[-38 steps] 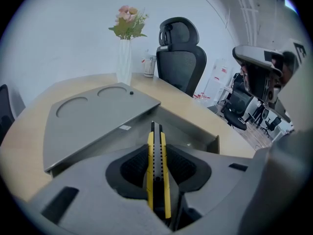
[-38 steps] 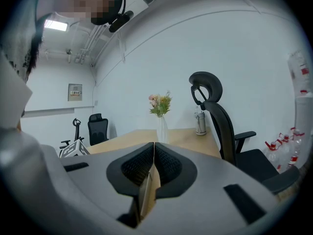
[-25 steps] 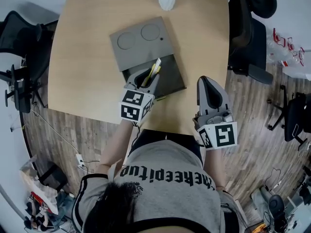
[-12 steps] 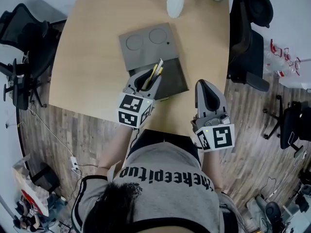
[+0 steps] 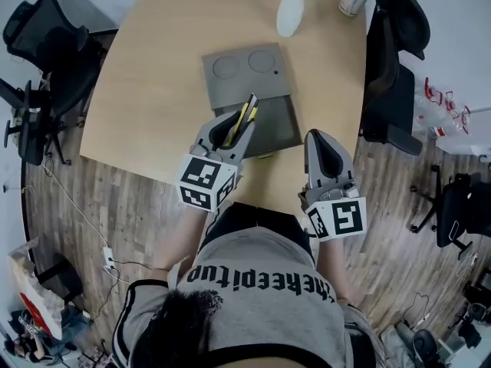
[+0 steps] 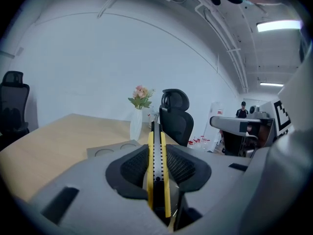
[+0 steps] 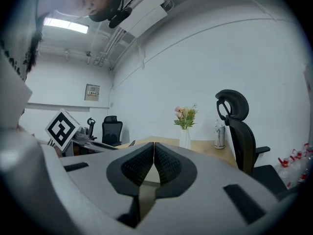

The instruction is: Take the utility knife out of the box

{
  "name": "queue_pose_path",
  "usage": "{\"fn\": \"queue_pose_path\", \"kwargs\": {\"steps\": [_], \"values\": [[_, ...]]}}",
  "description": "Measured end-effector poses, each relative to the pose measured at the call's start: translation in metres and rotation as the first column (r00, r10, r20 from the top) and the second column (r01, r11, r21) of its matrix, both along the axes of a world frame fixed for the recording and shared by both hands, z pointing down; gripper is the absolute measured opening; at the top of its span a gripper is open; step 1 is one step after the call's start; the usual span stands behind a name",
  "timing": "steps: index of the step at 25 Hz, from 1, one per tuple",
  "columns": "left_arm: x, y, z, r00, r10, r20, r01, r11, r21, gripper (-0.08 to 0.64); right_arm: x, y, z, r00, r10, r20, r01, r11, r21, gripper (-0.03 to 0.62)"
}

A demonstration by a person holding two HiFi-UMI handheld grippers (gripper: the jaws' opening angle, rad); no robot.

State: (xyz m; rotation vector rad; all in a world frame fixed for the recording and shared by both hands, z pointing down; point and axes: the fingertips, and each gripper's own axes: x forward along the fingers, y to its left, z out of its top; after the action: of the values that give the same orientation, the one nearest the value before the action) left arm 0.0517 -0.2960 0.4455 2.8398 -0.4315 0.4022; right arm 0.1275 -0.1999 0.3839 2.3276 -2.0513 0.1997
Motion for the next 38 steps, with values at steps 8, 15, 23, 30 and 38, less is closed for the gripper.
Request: {"fn": "queue_pose_path", "kwargs": {"steps": [8,15,23,30,38], "values": [[-0.034,0.004,-0.036,0.994,-0.042,-0.099,0.047,0.998,0.048,0.126,-0.027,0.000,-0.009,0.999,-0.034,-0.018,0.035,0.999,0.016,0.006],[-0.065,0.010,-0.058,0.983,-0.072,-0.170,0.087,0.993,0.083,0.126,-0.050,0.004,-0.018,0.998,-0.050,-0.042,0.051,0.998,0.028,0.006],[-0.093,0.018,-0.072,0.965,-0.104,-0.240,0.131,0.986,0.100,0.126,-0.068,0.013,-0.027,0.996,-0.052,-0.069,0.055,0.998,0.040,0.006],[-0.106,0.025,-0.084,0.950,-0.125,-0.287,0.165,0.979,0.117,0.126,-0.077,0.020,-0.031,0.994,-0.068,-0.090,0.072,0.996,0.046,0.006],[-0.116,0.033,-0.101,0.934,-0.158,-0.320,0.216,0.964,0.153,0.126,-0.082,0.019,-0.043,0.988,-0.119,-0.103,0.126,0.990,0.063,0.006]]}}
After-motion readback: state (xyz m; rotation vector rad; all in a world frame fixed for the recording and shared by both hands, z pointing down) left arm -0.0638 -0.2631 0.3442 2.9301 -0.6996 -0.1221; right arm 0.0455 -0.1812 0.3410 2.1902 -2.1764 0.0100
